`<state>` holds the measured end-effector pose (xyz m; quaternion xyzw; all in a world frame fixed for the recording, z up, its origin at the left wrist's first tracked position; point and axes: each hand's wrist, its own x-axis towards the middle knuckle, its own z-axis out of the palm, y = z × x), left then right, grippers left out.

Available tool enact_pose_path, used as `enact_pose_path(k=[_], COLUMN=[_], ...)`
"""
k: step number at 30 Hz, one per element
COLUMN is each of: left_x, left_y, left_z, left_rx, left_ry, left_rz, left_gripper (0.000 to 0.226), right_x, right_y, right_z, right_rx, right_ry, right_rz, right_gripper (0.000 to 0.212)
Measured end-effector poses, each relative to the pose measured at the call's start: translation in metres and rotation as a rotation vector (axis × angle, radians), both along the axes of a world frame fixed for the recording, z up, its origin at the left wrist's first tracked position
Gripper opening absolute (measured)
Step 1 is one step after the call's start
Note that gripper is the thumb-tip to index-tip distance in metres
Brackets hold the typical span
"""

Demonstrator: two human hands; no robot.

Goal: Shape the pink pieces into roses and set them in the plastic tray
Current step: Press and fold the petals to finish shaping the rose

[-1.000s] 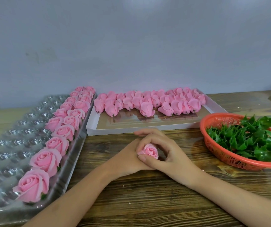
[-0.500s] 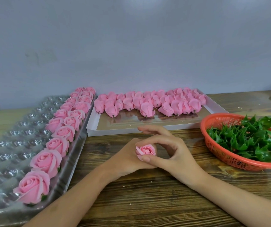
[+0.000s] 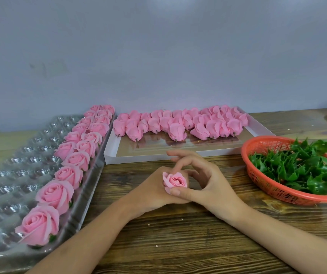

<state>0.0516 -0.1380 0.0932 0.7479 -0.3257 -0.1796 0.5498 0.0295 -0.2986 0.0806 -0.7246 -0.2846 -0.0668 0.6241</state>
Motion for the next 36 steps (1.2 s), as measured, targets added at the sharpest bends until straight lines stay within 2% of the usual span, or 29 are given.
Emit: enact_pose_path(k=[7, 9, 11, 16, 19, 25, 28, 33, 36], left_x=[-0.0014, -0.0003, 0.0008, -0.001, -0.0019, -0.0028, -0.0026, -0.0034, -0.0028], left_y=[0.0005, 0.0012, 0.0012, 0.0008, -0.0004, -0.0035, -0.0035, -0.0034, -0.0016], left_z=[0.0024, 0.0009, 0.0001, 0.0017, 0.0033, 0.0004, -0.002, -0.0007, 0.0007], left_rx=[-0.017, -0.018, -0.006, -0.004, 0.055, 0.124, 0.102, 0.144, 0.083], left_ry=[-0.005, -0.032, -0.025, -0.019, -0.045, -0.143, -0.135, -0.139, -0.087], left_rz=[-0.026, -0.006, 0.016, 0.001, -0.003, 0.037, 0.054, 0.05, 0.048], left_gripper=[0.036, 0.029, 0.009, 0.02, 0.009, 0.021, 0.041, 0.044, 0.044], right_x=[0.0013, 0.0012, 0.0013, -0.0012, -0.0035, -0.0077, -0.0069, -0.0037, -0.002], right_y=[-0.0003, -0.0001, 0.0001, 0.0006, 0.0005, 0.003, 0.0032, 0.0028, 0.0023], right_z=[0.0006, 0.0015, 0.0023, 0.005, 0.006, 0.0052, 0.0027, 0.0004, 0.0005], right_rx=[-0.014, -0.01, 0.004, 0.011, -0.009, -0.099, -0.151, -0.168, -0.153], right_ry=[0.072, 0.092, 0.107, 0.102, 0.087, -0.06, -0.094, -0.065, 0.001], right_rz=[0.04, 0.048, 0.054, 0.114, 0.112, 0.037, 0.022, 0.043, 0.058], right_gripper=[0.021, 0.023, 0.025, 0.027, 0.017, 0.01, 0.009, 0.009, 0.013])
